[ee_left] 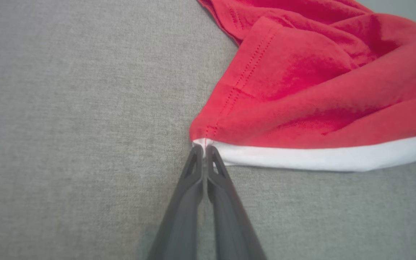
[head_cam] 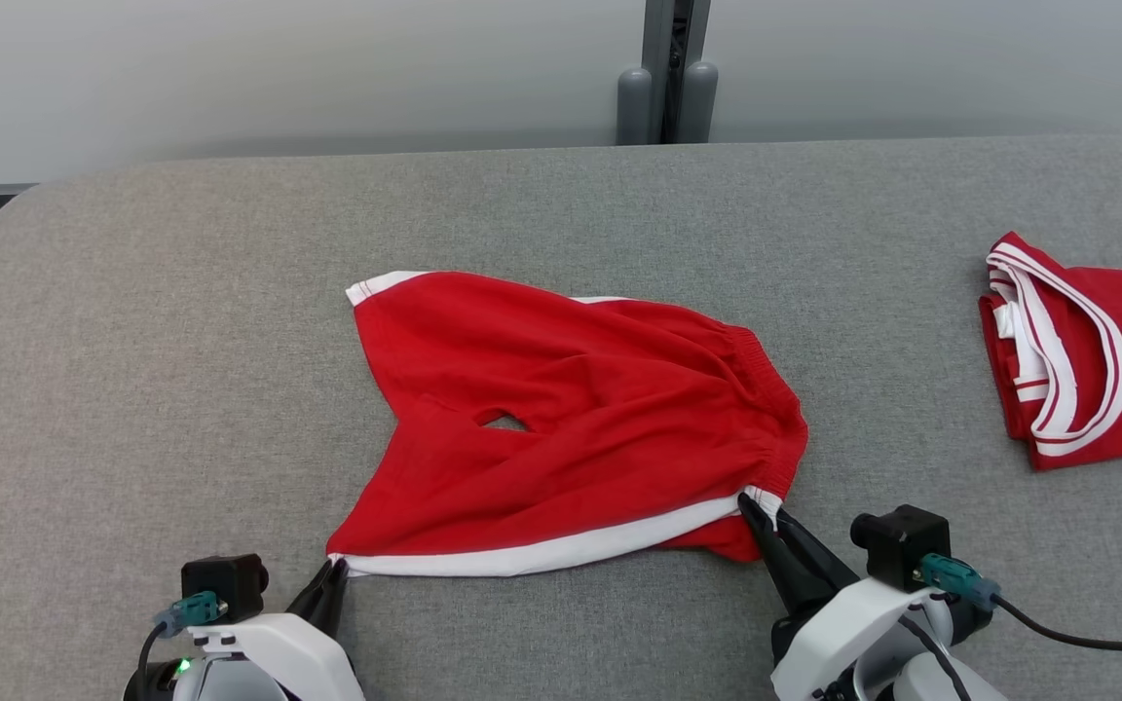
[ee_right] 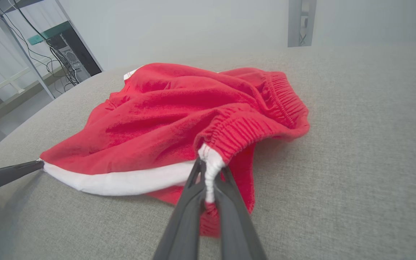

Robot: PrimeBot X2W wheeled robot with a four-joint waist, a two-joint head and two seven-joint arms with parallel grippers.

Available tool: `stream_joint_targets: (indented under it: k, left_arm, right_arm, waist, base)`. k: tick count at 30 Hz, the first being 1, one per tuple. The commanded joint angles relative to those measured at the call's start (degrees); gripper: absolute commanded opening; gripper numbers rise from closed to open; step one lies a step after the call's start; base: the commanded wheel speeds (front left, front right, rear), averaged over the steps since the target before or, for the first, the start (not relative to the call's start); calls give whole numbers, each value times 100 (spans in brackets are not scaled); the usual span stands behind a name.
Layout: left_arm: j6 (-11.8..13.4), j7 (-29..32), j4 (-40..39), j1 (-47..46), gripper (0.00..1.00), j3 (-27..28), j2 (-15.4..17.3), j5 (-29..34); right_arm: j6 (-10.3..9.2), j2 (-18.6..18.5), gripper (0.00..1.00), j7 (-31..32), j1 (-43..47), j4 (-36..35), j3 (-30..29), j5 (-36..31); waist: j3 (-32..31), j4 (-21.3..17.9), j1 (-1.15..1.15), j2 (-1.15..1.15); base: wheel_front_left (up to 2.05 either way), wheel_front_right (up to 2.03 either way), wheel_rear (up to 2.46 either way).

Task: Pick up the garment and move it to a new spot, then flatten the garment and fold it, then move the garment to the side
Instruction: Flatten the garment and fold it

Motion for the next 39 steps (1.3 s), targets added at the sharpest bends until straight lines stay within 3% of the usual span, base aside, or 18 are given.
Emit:
stream_joint_targets:
  k: [1, 9, 18, 25, 29, 34, 39]
  left_arm:
    - [-47, -52, -28, -65, 0, 3, 30, 15]
    - [-30, -202, -181, -61, 0, 46, 99, -19]
    - [37, -384, -969, -19, 0, 102, 269, 70]
    - [175, -115, -2052, -60, 0, 156, 590, 183]
    - [188, 159, -2520, -396, 0, 147, 956, 437]
    - [40, 542, -2729, -1107, 0, 136, 1292, 601]
    - [-239, 797, -2493, -2143, 0, 153, 1482, 557]
  right_arm:
    - [1, -29, 0, -68, -27, 40, 13, 33]
    - [0, -118, 0, -200, -34, -114, -78, 8]
    - [0, -332, 0, -258, 113, -615, -527, -231]
    - [0, -370, 0, -98, 174, -1339, -802, 66]
    - [0, -493, 0, 128, -52, -1902, -787, 392]
    - [1, -707, 0, 530, -599, -2369, -705, 956]
    - [1, -924, 0, 1038, -1571, -2293, -698, 1484]
  waist:
    - [-6, 1, 0, 0]
    - [-104, 16, 0, 0]
    - [-320, 33, 0, 0]
    - [-493, -23, 0, 0]
    - [-513, -80, 0, 0]
    - [-378, -199, 0, 0]
    - [55, -326, 0, 0]
  base:
    - [0, 0, 0]
    - [0, 0, 0]
    - [0, 0, 0]
    - [0, 0, 0]
    - [0, 0, 0]
    - [0, 0, 0]
    - [0, 0, 0]
